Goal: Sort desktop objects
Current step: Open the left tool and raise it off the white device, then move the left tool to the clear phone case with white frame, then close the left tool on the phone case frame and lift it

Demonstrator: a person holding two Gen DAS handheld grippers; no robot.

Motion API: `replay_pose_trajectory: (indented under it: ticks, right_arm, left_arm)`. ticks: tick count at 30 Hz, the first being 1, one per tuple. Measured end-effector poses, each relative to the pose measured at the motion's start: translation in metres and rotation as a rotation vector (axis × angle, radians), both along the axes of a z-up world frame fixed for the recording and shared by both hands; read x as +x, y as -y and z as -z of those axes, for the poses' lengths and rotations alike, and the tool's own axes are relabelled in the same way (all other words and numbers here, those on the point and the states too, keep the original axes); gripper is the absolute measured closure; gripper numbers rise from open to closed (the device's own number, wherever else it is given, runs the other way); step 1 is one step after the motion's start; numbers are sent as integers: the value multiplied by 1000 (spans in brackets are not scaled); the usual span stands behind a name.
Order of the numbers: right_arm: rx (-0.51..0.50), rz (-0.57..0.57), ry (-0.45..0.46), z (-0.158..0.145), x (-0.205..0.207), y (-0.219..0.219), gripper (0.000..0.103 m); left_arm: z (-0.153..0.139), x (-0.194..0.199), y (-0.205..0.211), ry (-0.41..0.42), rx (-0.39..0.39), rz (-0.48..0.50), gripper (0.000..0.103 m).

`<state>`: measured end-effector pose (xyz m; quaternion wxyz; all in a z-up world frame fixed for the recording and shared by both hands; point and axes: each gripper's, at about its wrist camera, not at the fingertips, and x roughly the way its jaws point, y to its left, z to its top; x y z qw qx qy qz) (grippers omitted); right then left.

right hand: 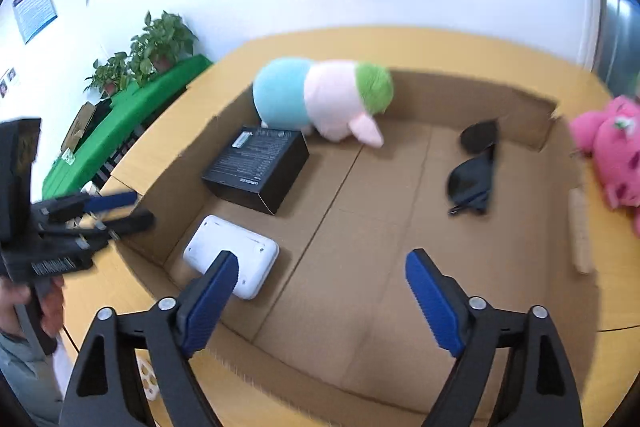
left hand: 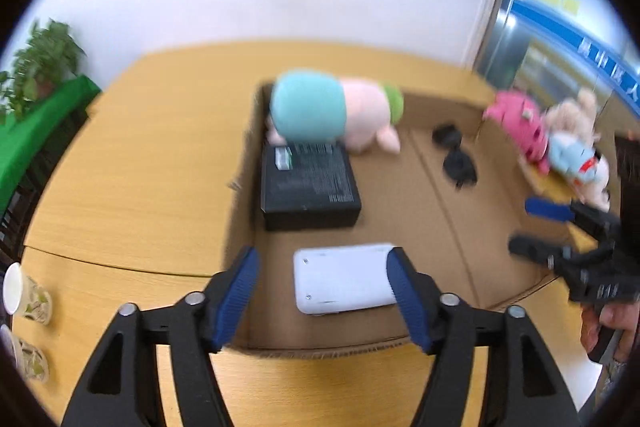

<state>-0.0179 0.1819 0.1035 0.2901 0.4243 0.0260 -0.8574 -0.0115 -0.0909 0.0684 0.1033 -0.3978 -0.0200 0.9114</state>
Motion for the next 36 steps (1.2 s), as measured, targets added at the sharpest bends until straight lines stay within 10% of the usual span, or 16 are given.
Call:
replay_pose_trajectory:
  ticks: [9, 14, 20, 24, 36]
  right_arm:
    - [49, -353, 47, 47, 115, 34, 15]
    - [25, -359, 198, 87, 142, 30, 22]
    - [72, -380, 146, 93, 159, 41, 37]
    - [149, -373, 83, 98, 162, 49, 57]
    - [157, -361, 63, 99, 171, 41, 80]
  left_arm:
    - [29, 82, 25, 55, 42, 34, 36]
    - [63, 114, 39, 203, 89, 32, 36]
    - [98, 133, 33, 333, 75, 47, 40]
    - [110, 140, 23, 371, 72, 69, 63]
    - [112, 143, 7, 323, -7, 80, 92]
